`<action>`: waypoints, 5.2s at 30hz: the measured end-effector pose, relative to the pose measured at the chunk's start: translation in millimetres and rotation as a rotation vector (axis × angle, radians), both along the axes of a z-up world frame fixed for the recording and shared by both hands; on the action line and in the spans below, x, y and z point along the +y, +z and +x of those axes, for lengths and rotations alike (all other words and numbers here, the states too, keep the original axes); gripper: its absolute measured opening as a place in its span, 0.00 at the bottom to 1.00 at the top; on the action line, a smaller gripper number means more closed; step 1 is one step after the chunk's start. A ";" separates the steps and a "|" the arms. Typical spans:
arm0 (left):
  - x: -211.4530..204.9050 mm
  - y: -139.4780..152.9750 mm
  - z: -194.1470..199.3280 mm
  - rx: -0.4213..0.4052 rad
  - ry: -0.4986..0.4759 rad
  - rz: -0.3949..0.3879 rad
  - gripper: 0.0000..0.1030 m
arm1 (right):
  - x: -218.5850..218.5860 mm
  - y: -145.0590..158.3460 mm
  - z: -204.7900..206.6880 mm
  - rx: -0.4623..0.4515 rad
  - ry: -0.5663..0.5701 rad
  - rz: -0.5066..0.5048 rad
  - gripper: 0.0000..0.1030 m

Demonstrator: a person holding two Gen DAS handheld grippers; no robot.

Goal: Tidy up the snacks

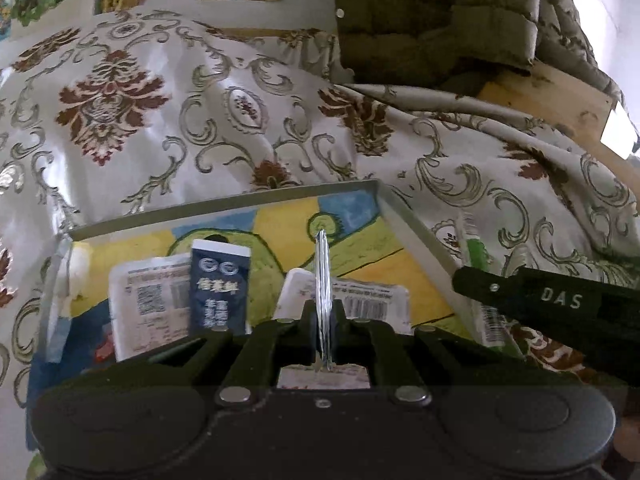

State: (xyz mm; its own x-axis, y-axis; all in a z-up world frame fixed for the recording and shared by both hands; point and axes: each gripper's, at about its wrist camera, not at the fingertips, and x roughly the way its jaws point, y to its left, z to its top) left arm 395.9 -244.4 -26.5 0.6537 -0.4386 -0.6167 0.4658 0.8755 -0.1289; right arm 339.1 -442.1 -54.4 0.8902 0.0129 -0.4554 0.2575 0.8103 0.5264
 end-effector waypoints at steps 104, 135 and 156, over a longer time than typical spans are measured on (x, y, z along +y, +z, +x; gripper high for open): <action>223.9 22.1 -329.9 -0.122 0.460 0.022 0.99 | 168.6 58.6 -303.0 0.010 0.204 -0.493 1.00; 221.8 13.3 -332.3 -0.119 0.462 0.056 0.99 | 171.8 53.9 -298.5 0.054 0.206 -0.514 1.00; 224.9 13.8 -333.0 -0.100 0.471 0.035 0.99 | 171.9 53.9 -298.3 0.057 0.207 -0.516 1.00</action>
